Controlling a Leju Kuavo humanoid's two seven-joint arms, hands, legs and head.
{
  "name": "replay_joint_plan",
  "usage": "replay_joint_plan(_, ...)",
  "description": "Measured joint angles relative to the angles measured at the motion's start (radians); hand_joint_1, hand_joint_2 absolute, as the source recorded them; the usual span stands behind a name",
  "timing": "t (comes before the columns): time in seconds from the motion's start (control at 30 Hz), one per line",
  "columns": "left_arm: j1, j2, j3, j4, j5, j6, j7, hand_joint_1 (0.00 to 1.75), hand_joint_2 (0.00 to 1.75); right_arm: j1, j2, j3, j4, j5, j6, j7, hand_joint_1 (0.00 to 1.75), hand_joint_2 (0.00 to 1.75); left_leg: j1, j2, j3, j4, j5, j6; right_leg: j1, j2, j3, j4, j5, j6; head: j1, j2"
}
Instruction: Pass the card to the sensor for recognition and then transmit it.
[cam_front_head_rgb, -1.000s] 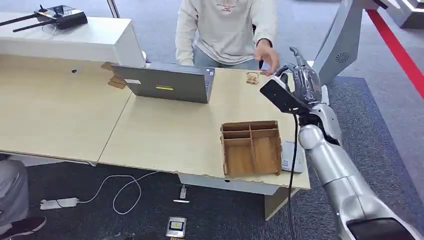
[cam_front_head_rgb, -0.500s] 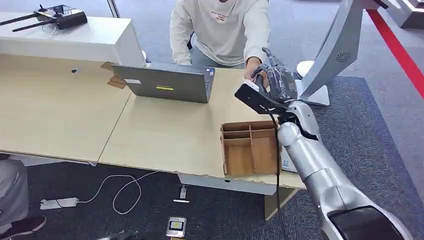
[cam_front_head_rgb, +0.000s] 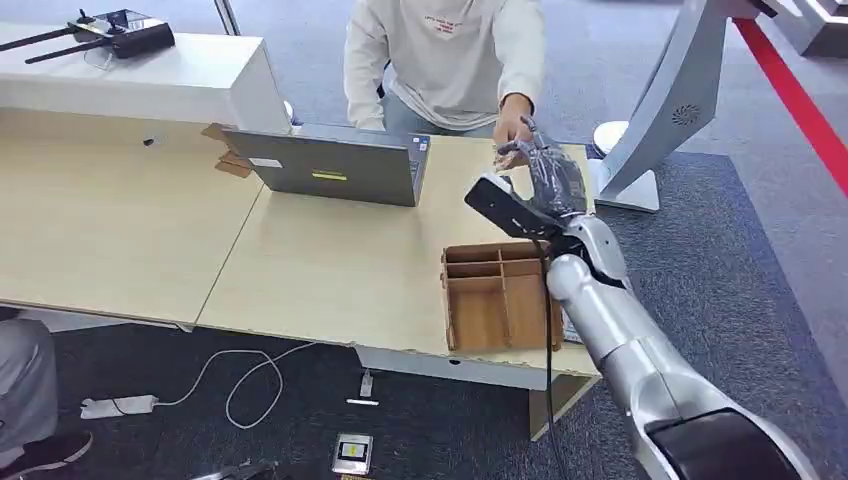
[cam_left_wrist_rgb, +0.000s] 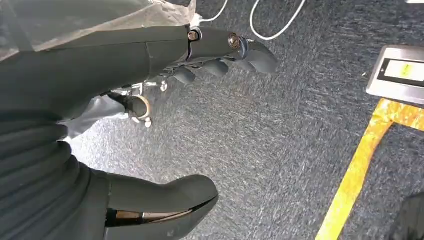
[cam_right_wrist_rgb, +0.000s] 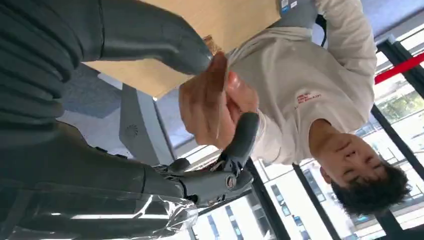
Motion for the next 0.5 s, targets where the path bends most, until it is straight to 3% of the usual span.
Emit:
replay_joint_plan(0.23, 0.001, 0.0, 0.0, 0.0, 0.008, 0.0, 0.0, 0.0, 1.75, -0.012, -0.037, -0.011, 0.01, -0.041, -0.071, 0.006, 0.0, 1.75, 0.0, 0.0, 0.0, 0.0, 0.0, 0.0, 0.0, 0.0, 0.0, 0.0, 0.0, 0.0, 0.0, 0.0)
replay_joint_plan(0.5, 0.019, 0.002, 0.0, 0.0, 0.034, 0.02, 0.008, 0.0, 1.75, -0.005, -0.147, -0.091, -0.023, -0.115, -0.187, -0.002, 0.0, 1.75, -0.001, 0.0, 0.0, 0.0, 0.0, 0.0, -0.002, 0.0, 0.0, 0.0, 0.0, 0.0, 0.0, 0.0)
